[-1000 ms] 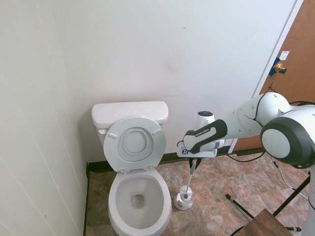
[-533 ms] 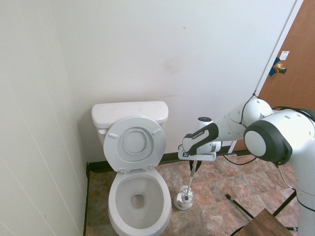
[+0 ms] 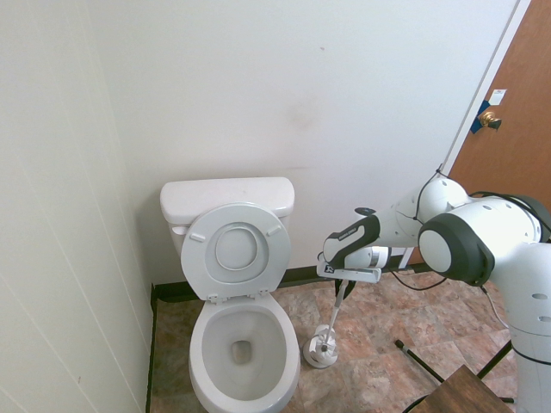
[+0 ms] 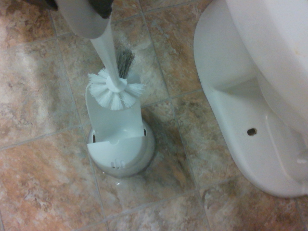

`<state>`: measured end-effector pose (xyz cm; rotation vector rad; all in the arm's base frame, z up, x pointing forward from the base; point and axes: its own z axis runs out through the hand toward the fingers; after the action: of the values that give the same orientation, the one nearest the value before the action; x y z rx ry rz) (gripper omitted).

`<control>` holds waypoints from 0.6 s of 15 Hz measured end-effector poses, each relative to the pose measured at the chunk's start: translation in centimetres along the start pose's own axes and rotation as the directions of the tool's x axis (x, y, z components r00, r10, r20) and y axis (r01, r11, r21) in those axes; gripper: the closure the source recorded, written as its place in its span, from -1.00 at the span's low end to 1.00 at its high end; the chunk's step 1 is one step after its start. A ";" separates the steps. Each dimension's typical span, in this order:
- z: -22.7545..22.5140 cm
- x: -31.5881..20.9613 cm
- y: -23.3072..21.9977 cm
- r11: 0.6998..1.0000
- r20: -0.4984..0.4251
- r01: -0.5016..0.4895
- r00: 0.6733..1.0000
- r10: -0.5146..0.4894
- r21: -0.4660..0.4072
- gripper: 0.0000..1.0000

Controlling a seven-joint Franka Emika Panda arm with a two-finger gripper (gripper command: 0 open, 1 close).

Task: Clean the toilet

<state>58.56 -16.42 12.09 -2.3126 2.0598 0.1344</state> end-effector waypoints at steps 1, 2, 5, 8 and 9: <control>-0.6 0.1 0.1 1.000 -0.003 -0.003 1.000 0.003 0.006 1.00; -1.4 0.2 0.3 1.000 -0.006 -0.005 1.000 0.005 0.014 1.00; -2.6 0.3 0.4 1.000 -0.009 -0.007 1.000 0.007 0.025 1.00; -0.8 0.1 0.3 1.000 -0.001 -0.006 1.000 0.006 0.003 1.00; -0.1 0.3 0.1 1.000 0.003 -0.012 1.000 0.012 0.000 1.00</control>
<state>58.49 -16.73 12.12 -2.2992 2.0725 0.1376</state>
